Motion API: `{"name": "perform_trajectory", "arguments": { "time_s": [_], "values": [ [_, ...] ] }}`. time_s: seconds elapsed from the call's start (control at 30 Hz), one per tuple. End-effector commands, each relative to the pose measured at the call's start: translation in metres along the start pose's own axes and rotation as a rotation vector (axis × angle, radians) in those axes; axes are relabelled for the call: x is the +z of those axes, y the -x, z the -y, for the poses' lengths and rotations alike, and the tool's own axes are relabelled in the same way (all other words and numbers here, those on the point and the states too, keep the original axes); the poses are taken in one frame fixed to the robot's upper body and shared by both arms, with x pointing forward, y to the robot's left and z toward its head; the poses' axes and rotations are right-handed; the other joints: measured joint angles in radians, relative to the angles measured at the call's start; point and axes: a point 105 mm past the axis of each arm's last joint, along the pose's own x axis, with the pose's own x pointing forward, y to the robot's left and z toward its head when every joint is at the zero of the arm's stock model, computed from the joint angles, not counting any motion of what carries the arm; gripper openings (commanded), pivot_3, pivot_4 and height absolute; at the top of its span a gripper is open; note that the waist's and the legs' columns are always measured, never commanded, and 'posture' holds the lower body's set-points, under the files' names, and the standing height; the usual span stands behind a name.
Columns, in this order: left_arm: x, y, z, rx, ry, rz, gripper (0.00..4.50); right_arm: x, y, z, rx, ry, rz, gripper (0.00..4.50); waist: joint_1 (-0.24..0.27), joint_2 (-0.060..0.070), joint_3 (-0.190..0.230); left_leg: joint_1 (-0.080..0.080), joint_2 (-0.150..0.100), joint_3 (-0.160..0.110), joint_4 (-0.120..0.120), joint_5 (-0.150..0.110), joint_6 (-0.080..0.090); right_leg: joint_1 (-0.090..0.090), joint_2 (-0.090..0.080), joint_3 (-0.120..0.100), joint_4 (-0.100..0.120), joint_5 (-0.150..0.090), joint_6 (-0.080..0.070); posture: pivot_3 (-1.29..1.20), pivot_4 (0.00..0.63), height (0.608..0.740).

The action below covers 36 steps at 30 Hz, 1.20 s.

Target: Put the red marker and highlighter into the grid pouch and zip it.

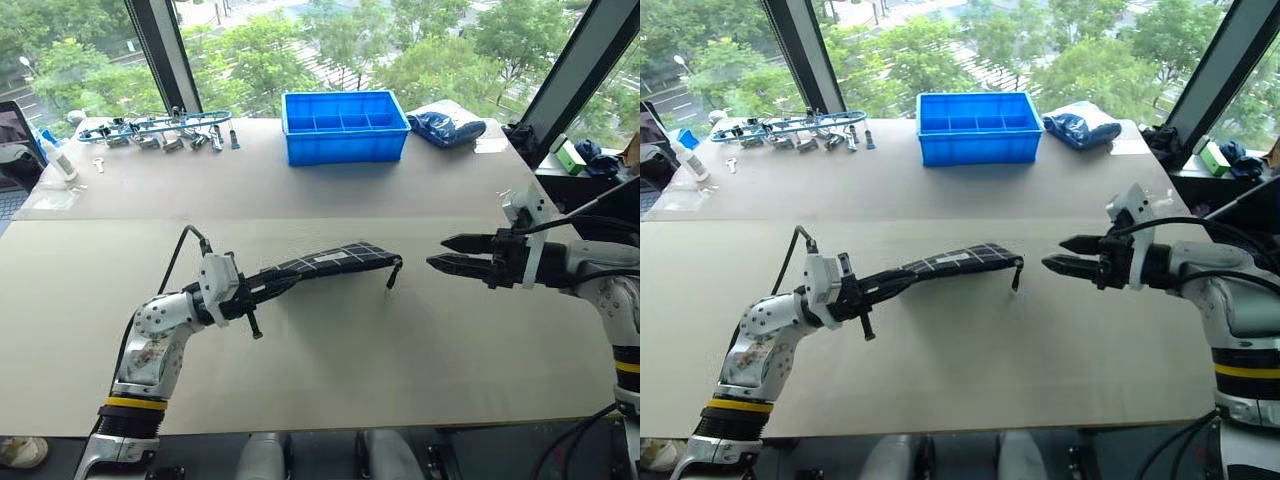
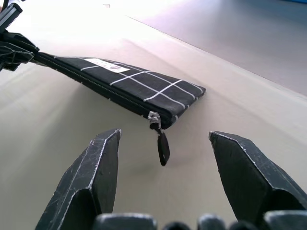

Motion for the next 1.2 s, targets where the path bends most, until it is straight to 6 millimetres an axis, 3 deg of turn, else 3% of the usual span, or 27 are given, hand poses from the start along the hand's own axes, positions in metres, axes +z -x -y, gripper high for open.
{"name": "perform_trajectory", "arguments": {
  "time_s": [0.03, 0.3, 0.4, 0.57, 0.9, 1.07, 1.17, 1.2],
  "values": [
    [0.021, -0.003, 0.012, -0.107, -0.046, 0.075, 0.00, 0.013, 0.007, -0.005, 0.000, 0.059, 0.053, 3.29, 0.000, 0.000, 0.000, 0.000, 0.000, 0.000, 0.000, 0.000, 0.000, 0.000, 0.000, 0.000, 0.000, 0.000, 0.000, 0.00, 0.150, 0.740],
    [0.026, -0.012, 0.022, -0.211, -0.088, 0.101, 0.00, 0.006, -0.001, -0.039, 0.137, 0.054, 0.052, 3.29, 0.006, 0.000, 0.000, -0.001, 0.000, 0.000, 0.001, 0.000, 0.000, 0.000, 0.000, 0.000, 0.000, 0.000, 0.000, 0.00, 0.150, 0.740],
    [0.001, -0.006, 0.019, -0.219, -0.131, 0.011, 0.00, -0.012, -0.009, -0.050, 0.170, 0.073, -0.023, 3.29, 0.007, 0.000, 0.000, 0.000, 0.000, -0.001, 0.001, 0.000, 0.000, 0.001, 0.000, -0.001, 0.000, 0.000, 0.000, 0.00, 0.150, 0.740],
    [-0.023, -0.002, 0.013, -0.209, -0.187, -0.069, 0.00, -0.010, -0.003, -0.046, 0.156, 0.056, -0.006, 3.29, 0.007, 0.000, 0.000, 0.000, -0.001, -0.001, 0.001, 0.000, 0.000, 0.001, 0.000, 0.000, 0.000, 0.000, 0.000, 0.00, 0.150, 0.740],
    [-0.029, -0.004, 0.015, -0.157, -0.165, -0.041, 0.00, -0.011, 0.007, -0.039, 0.127, 0.068, -0.029, 3.29, 0.007, 0.000, 0.000, 0.000, 0.000, -0.003, 0.001, 0.000, 0.000, 0.001, 0.000, 0.000, 0.000, 0.000, 0.000, 0.00, 0.150, 0.740],
    [-0.026, 0.001, 0.011, -0.171, -0.120, -0.033, 1.88, -0.013, 0.005, -0.039, 0.127, 0.071, -0.032, 3.34, 0.007, 0.000, 0.000, 0.000, 0.000, -0.006, 0.001, 0.000, 0.000, 0.001, 0.000, 0.000, 0.000, 0.000, 0.000, 0.00, 0.150, 0.740],
    [-0.021, 0.005, 0.001, -0.124, -0.127, -0.027, 2.83, -0.014, 0.004, -0.039, 0.129, 0.068, -0.034, 3.34, 0.007, 0.000, 0.000, 0.000, 0.000, -0.006, 0.001, 0.000, 0.000, 0.001, 0.000, 0.000, 0.000, 0.000, 0.000, 0.00, 0.150, 0.740],
    [-0.018, 0.007, -0.003, -0.102, -0.117, -0.023, 3.33, -0.014, 0.004, -0.041, 0.138, 0.065, -0.033, 3.34, 0.007, 0.000, 0.000, 0.000, 0.000, -0.006, 0.001, 0.000, 0.000, 0.001, 0.000, 0.000, 0.000, 0.000, 0.000, 0.00, 0.150, 0.740]
  ]
}}
